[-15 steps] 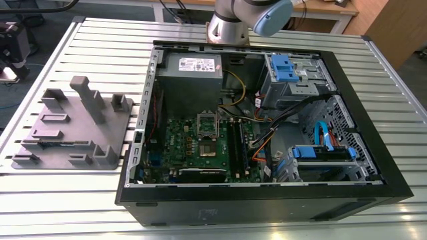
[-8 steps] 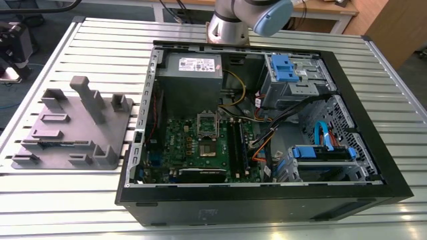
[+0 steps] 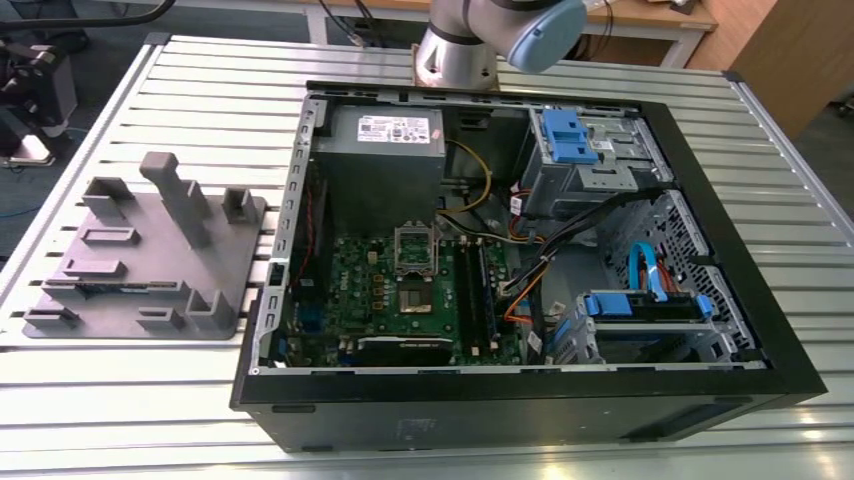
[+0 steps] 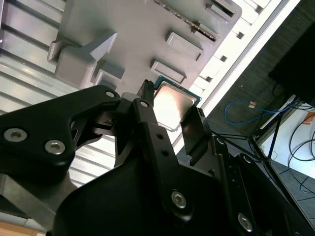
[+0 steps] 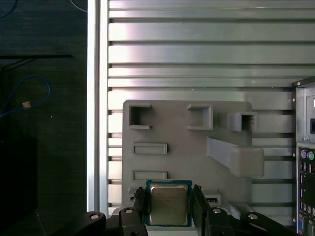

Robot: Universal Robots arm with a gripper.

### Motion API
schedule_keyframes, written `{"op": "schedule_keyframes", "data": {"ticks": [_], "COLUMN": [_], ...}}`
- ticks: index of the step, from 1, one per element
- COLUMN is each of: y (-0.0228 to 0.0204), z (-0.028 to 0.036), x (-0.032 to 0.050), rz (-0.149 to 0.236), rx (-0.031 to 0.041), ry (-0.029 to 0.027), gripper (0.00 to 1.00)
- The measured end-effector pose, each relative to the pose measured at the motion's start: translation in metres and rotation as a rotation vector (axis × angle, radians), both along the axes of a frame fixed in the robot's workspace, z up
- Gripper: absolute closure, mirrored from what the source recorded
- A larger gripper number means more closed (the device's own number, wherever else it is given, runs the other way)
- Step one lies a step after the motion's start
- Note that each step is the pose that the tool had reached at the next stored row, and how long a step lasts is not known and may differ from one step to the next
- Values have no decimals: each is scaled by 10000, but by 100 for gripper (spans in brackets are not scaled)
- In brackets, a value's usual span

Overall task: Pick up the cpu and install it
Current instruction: 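Pick up the cpu and move it towards the insertion slot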

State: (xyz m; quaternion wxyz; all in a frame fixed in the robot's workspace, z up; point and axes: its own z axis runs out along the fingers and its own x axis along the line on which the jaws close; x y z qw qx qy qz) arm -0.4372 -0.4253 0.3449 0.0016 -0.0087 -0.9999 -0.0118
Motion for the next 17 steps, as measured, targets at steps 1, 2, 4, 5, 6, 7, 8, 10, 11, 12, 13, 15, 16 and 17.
{"op": "schedule_keyframes", "data": {"ticks": [1, 2, 4, 5, 6, 7, 8, 10, 11, 12, 13, 15, 16, 17], "y": [0, 0, 0, 0, 0, 0, 0, 0, 0, 0, 0, 0, 0, 0], "z": [0, 0, 0, 0, 0, 0, -1, 0, 0, -1, -1, 0, 0, 0], "x": [14, 30, 58, 73, 88, 102, 116, 146, 162, 176, 192, 218, 229, 240], "rz": [0, 0, 0, 0, 0, 0, 0, 1, 1, 1, 1, 0, 0, 1], "rx": [0, 0, 0, 0, -1, 0, 0, 0, 0, 0, 0, 0, -1, 0], "ry": [1, 0, 0, 1, 1, 0, -1, 0, 0, 0, -1, 0, 1, 0], "gripper": [53, 53, 53, 53, 53, 53, 53, 53, 53, 53, 53, 53, 53, 53]}}
